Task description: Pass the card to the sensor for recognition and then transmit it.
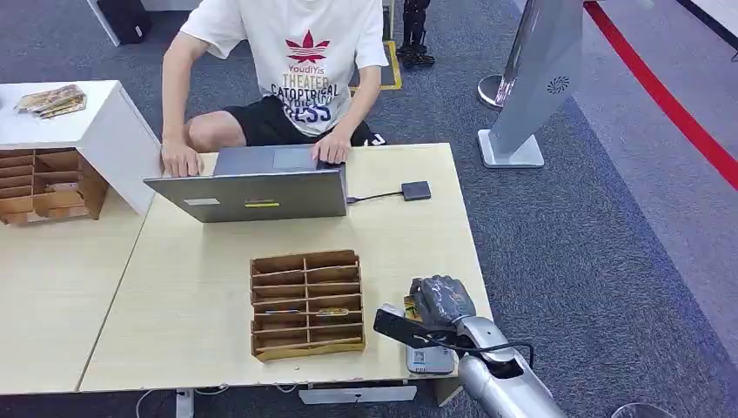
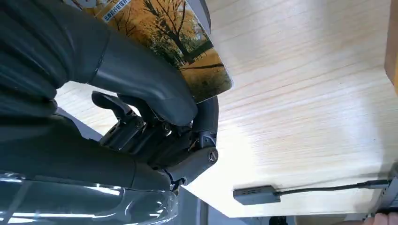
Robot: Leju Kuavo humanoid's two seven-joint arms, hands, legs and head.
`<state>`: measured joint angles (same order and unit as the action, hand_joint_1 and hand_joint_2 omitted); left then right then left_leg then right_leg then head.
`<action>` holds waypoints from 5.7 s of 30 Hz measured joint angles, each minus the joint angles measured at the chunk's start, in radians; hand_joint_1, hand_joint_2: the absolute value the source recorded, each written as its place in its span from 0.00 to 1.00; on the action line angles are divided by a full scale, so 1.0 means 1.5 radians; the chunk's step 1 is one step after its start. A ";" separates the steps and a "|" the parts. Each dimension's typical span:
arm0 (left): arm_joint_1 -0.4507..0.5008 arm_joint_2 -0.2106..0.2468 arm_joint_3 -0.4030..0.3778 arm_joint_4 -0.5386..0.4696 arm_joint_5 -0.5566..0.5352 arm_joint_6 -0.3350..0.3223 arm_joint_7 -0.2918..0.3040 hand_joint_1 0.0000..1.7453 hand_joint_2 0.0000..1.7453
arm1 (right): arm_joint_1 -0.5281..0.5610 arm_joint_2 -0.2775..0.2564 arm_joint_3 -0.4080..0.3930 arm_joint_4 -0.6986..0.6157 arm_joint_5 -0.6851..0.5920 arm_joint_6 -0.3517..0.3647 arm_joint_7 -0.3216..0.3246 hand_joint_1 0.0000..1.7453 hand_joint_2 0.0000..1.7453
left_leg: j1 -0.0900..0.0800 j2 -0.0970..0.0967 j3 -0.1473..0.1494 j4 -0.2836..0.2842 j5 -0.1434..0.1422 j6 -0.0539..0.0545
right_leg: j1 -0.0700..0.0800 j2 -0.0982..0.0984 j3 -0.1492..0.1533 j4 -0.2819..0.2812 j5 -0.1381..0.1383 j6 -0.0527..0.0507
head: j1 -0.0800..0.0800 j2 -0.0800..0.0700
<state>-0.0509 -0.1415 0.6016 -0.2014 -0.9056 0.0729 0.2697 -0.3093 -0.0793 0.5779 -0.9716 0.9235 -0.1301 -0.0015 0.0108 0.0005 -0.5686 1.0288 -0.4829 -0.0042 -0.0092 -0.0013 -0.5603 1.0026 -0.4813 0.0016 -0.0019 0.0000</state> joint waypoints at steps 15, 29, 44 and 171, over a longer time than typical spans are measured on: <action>0.000 0.000 0.001 0.000 -0.007 -0.001 0.000 0.00 0.00 | 0.000 0.001 0.000 0.002 0.009 -0.007 0.000 1.00 1.00 | 0.000 0.000 0.001 0.000 0.000 0.000 | 0.000 0.000 0.001 0.000 0.000 0.000 | 0.000 0.000; 0.000 -0.002 0.002 0.000 -0.008 -0.001 0.000 0.00 0.00 | 0.000 0.003 0.000 0.001 0.020 -0.024 0.006 1.00 1.00 | 0.000 0.000 0.001 0.000 0.000 0.000 | 0.000 0.000 0.001 0.000 0.000 0.000 | 0.000 0.000; 0.001 -0.006 0.016 0.000 -0.013 -0.001 -0.001 0.00 0.00 | 0.024 0.009 -0.035 -0.113 0.074 -0.111 0.024 1.00 1.00 | 0.000 0.000 0.000 0.000 0.000 0.000 | 0.000 0.000 0.001 0.000 0.001 -0.001 | 0.000 0.000; -0.014 -0.014 0.019 -0.001 -0.049 -0.011 -0.012 0.00 0.00 | 0.045 0.105 0.083 -0.358 -0.161 -0.045 -0.084 0.00 1.00 | 0.000 0.000 -0.004 0.000 0.006 -0.001 | 0.000 0.000 -0.005 0.001 0.006 -0.001 | 0.000 0.000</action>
<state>-0.0716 -0.1629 0.6294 -0.2022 -0.9785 0.0557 0.2518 -0.2425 0.0782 0.7019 -1.5080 0.6817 -0.1980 -0.1270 0.0110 0.0003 -0.5753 1.0282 -0.4734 -0.0058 -0.0091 -0.0013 -0.5677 1.0035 -0.4725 0.0000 -0.0019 0.0000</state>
